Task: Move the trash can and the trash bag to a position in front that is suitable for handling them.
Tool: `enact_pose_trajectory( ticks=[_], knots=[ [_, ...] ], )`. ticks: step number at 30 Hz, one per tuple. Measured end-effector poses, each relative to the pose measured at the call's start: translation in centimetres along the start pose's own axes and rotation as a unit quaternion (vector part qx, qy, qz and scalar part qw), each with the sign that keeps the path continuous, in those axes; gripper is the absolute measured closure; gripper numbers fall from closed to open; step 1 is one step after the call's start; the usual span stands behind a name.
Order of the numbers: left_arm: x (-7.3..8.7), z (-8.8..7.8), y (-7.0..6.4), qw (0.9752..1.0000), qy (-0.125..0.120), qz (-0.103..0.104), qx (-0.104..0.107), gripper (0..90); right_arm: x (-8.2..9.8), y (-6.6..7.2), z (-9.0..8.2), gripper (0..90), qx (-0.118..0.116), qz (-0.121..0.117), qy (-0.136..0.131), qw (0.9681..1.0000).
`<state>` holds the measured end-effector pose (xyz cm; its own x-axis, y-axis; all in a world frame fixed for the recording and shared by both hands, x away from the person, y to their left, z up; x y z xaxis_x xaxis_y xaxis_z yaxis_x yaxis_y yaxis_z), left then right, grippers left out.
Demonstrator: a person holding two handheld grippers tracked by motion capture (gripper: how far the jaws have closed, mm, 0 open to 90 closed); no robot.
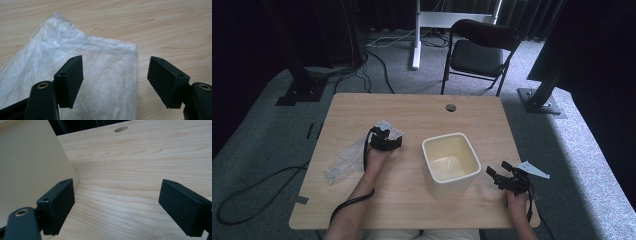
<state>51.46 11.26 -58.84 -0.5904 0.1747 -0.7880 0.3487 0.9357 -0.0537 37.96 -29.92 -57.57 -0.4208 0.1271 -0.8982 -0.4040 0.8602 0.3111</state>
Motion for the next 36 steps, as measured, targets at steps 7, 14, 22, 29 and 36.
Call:
enact_pose_trajectory(
  ticks=[7, 14, 22, 29, 36],
  knots=[
    [0.6, 0.6, 0.4, 0.9998, 0.017, 0.008, -0.008, 33.4, 0.0, 0.0, 0.0, 12.8, 0.000, 0.002, 0.002, 1.0000],
    [0.7, 0.4, 0.1, 0.9993, 0.013, 0.034, 0.002, 51.7, 0.0, 0.0, 0.0, 12.8, -0.001, 0.002, 0.002, 1.0000],
    [1.2, -0.3, -0.5, 0.9985, 0.011, 0.045, 0.031, 88.0, 0.0, 0.0, 0.1, 12.8, -0.002, 0.002, 0.003, 1.0000],
    [2.1, -2.1, -2.1, 0.9940, 0.011, 0.076, 0.078, 87.9, 0.0, -0.1, 0.0, 12.8, -0.002, 0.006, 0.002, 1.0000],
    [4.1, -5.6, -4.5, 0.9852, 0.016, 0.098, 0.140, 85.6, 0.0, -0.1, 0.0, 12.8, -0.002, 0.007, 0.001, 1.0000]
  ],
)
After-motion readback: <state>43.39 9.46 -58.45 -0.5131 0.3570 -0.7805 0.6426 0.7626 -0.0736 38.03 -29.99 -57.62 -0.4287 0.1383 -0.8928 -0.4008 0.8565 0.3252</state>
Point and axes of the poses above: each handheld gripper's, and its own axes: z roughly forward along the jaws, x roughly out of its underside, y roughly to its left, the point moved 8 cm from there along z, roughly forward along the jaws, and after that the axes turned 3 degrees about -y, right-handed, at the moved point
